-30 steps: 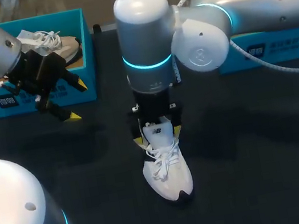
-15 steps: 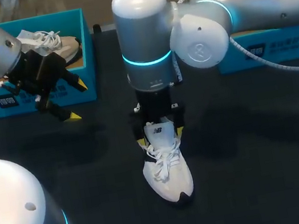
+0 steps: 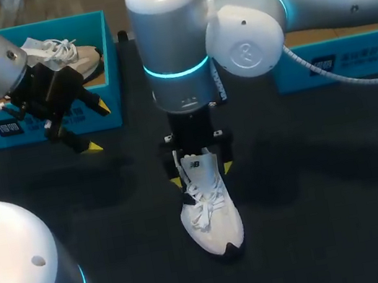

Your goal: Take the shoe out of the shoebox, open the shoe tongue, remove and reinsert the insole, then place the shoe into the shoebox

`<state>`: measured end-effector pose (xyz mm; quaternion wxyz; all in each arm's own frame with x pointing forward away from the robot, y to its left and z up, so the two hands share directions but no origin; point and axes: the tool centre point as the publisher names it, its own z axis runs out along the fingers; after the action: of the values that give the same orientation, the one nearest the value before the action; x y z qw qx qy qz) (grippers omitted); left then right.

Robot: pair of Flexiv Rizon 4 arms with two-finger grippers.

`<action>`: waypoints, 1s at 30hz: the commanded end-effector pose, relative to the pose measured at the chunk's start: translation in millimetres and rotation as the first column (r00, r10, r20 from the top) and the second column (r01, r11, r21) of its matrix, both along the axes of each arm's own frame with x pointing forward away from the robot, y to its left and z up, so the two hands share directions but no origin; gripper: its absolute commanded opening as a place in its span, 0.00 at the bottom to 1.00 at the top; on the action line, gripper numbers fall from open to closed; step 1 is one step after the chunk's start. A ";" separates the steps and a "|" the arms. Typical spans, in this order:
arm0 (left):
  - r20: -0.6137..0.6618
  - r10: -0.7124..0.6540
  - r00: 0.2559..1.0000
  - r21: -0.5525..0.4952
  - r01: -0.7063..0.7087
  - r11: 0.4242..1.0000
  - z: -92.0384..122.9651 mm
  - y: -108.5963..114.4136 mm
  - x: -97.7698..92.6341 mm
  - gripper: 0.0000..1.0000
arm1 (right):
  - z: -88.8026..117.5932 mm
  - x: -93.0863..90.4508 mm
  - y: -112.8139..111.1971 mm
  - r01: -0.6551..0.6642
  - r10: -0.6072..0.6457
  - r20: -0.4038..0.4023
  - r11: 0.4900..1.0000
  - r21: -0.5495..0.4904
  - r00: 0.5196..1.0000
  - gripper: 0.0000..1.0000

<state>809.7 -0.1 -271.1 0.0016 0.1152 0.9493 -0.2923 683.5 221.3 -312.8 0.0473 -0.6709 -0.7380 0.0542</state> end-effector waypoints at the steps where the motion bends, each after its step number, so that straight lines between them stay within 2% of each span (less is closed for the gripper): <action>1: 0.000 -0.001 1.000 0.003 0.001 1.000 0.1 0.3 -0.4 1.00 | 12.5 -10.1 5.6 0.012 -0.011 0.020 1.000 -0.015 1.000 1.00; 7: 0.000 -0.001 1.000 0.003 0.001 1.000 0.1 0.3 -0.4 1.00 | 18.6 -17.2 12.2 0.021 -0.020 0.023 0.999 -0.035 1.000 1.00; 8: 0.000 -0.001 1.000 0.003 0.001 1.000 0.1 0.3 -0.4 1.00 | 19.4 -18.0 12.5 0.022 -0.021 0.023 0.999 -0.037 1.000 0.93; 10: 0.000 -0.001 1.000 0.003 0.001 1.000 0.1 0.3 -0.4 1.00 | 20.5 -19.9 13.3 0.026 -0.025 0.022 0.999 -0.044 0.999 0.51; 14: 0.000 -0.001 1.000 0.003 0.001 1.000 0.1 0.3 -0.4 1.00 | 20.5 -23.4 11.7 0.044 -0.043 0.025 0.997 -0.060 0.999 0.24; 18: 0.000 -0.001 1.000 0.003 0.001 1.000 0.1 0.3 -0.4 1.00 | 15.1 -18.3 10.0 0.045 -0.044 0.025 0.997 -0.062 0.999 0.19; 30: 0.000 -0.001 1.000 0.003 0.001 1.000 0.1 0.3 -0.4 1.00 | -5.2 17.5 4.2 -0.020 0.022 0.053 0.999 -0.040 0.998 0.25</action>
<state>809.7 -0.1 -271.1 0.0017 0.1152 0.9494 -0.2923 695.5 226.6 -313.6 0.0082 -0.6670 -0.7433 0.0516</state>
